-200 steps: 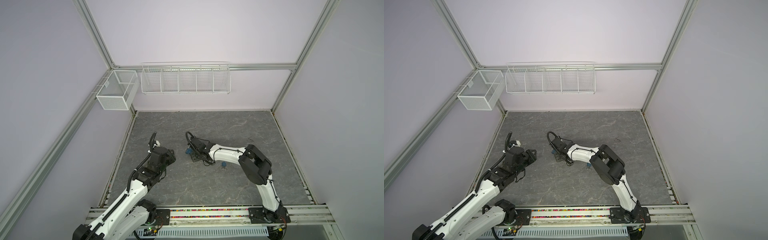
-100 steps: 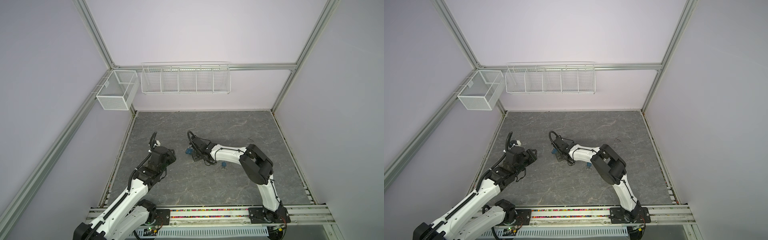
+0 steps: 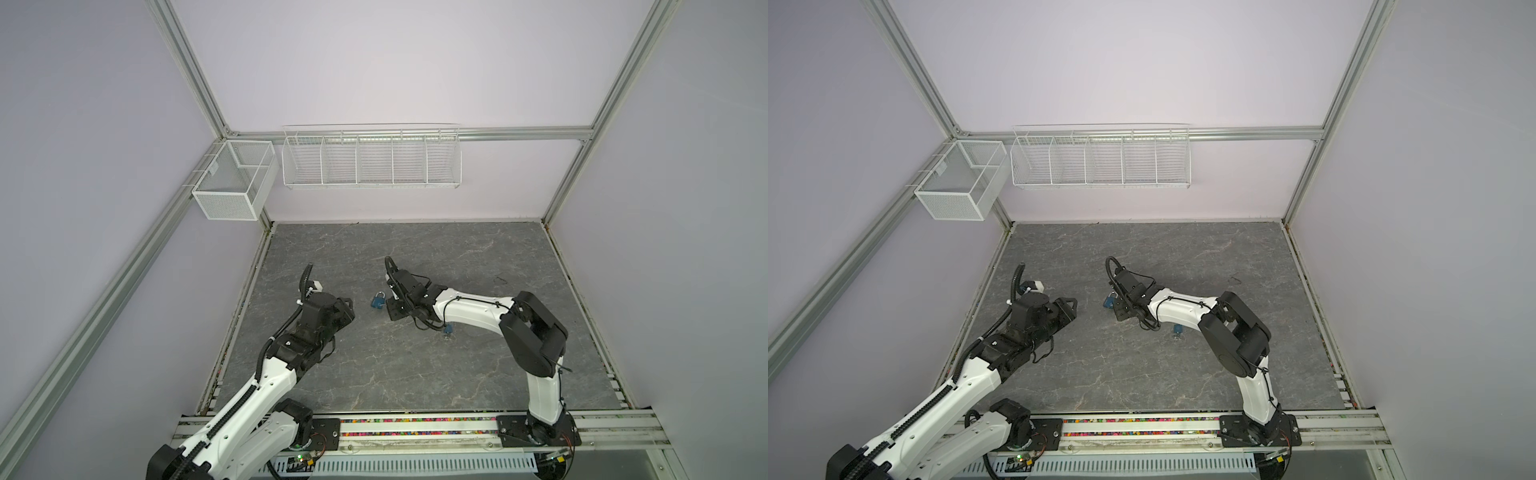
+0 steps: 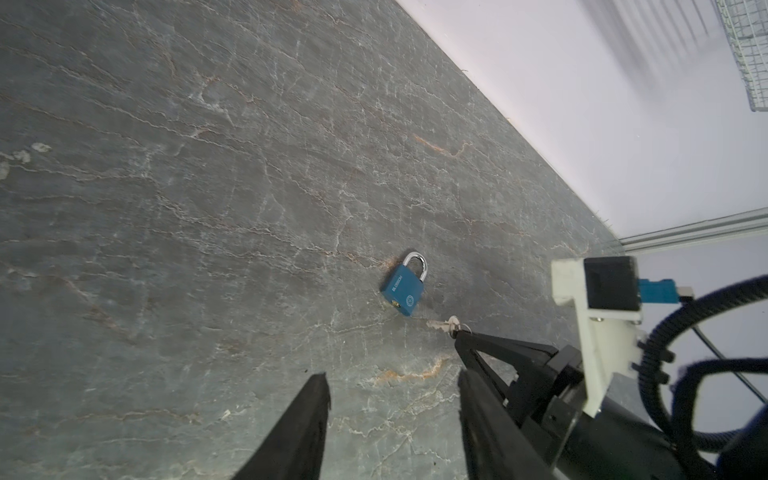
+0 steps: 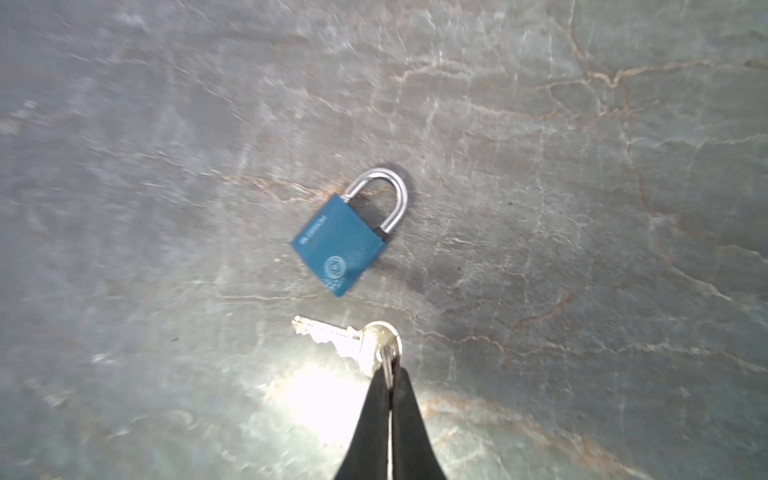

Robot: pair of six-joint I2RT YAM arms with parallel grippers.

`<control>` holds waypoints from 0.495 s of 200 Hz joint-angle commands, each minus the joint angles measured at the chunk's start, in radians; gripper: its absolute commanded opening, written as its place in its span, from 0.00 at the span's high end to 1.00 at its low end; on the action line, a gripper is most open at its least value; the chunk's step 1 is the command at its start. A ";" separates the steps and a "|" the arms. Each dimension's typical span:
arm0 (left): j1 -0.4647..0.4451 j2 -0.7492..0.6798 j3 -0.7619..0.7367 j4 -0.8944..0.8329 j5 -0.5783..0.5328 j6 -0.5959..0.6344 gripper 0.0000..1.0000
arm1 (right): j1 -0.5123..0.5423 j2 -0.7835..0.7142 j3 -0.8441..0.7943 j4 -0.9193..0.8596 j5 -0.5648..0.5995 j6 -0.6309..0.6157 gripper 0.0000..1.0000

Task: Unlock with the key
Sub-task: 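Lift the brass key with the right gripper toward the left gripper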

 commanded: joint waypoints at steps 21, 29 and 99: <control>0.008 -0.013 -0.028 0.118 0.083 -0.088 0.46 | -0.006 -0.111 -0.075 0.031 -0.108 0.071 0.94; 0.008 -0.011 -0.030 0.125 0.086 -0.092 0.46 | -0.005 -0.132 -0.091 0.032 -0.122 0.086 0.94; -0.039 0.030 -0.051 0.233 0.145 -0.121 0.46 | 0.025 -0.294 -0.170 0.047 -0.187 0.178 0.94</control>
